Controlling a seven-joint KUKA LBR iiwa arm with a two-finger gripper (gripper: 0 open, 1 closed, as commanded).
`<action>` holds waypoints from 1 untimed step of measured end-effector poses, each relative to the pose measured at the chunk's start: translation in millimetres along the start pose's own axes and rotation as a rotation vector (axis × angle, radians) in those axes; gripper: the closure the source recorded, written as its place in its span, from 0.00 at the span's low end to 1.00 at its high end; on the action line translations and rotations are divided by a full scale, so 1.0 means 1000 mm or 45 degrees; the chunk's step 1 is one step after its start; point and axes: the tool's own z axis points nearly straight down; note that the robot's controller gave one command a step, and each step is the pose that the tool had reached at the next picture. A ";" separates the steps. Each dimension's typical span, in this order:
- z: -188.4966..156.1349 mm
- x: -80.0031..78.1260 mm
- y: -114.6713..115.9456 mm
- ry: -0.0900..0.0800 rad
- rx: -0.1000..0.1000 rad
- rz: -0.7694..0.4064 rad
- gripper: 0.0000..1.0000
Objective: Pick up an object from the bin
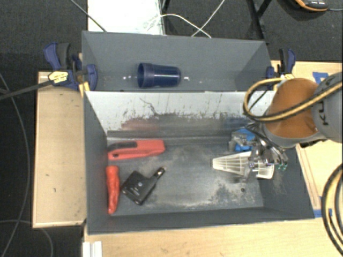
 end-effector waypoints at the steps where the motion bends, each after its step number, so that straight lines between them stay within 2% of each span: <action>1: 0.000 0.003 0.001 0.009 0.000 -0.006 1.00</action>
Offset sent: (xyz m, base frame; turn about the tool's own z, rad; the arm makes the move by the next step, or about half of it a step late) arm 0.0000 0.0000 0.0000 0.0000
